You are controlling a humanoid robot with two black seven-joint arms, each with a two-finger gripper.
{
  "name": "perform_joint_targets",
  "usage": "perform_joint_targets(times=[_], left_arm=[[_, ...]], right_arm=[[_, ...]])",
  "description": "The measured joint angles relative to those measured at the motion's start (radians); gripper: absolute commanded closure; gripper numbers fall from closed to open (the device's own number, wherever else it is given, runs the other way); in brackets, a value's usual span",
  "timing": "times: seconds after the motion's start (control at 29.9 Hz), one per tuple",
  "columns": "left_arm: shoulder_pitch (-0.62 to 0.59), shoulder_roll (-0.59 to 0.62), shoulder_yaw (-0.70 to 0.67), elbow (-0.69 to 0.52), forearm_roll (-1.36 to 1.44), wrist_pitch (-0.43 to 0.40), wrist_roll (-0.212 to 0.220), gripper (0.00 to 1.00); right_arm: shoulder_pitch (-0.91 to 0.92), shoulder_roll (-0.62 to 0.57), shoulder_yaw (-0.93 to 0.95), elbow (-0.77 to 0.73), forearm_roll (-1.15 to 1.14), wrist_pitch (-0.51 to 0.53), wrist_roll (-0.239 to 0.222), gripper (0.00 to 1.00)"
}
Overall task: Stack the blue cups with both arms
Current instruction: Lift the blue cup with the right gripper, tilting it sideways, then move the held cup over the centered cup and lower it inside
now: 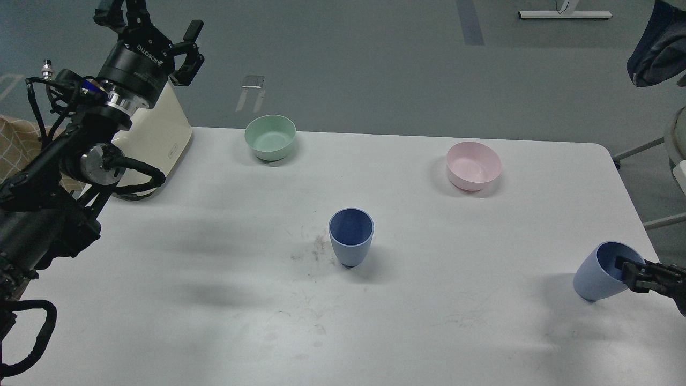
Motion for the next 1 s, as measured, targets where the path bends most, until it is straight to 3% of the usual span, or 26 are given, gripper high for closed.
perform_joint_targets(times=[0.27, 0.54, 0.8, 1.0], left_arm=[[0.0, 0.0, 0.001, 0.0, 0.001, 0.002, 0.001, 0.02], [0.0, 0.0, 0.017, -0.001, 0.012, 0.003, 0.002, 0.02], [0.0, 0.0, 0.017, -0.005, 0.014, 0.007, 0.003, 0.02], [0.0, 0.002, 0.013, -0.01, 0.014, 0.008, 0.002, 0.02]], right_arm=[[0.06, 0.004, 0.028, -0.003, 0.023, 0.0, 0.008, 1.0], [0.38, 0.0, 0.016, 0.003, 0.127, 0.0, 0.011, 1.0], [0.78, 0.18, -0.33, 0.046, 0.138, 0.0, -0.009, 1.0], [0.946, 0.344, -0.593, 0.049, 0.138, 0.0, -0.037, 1.0]])
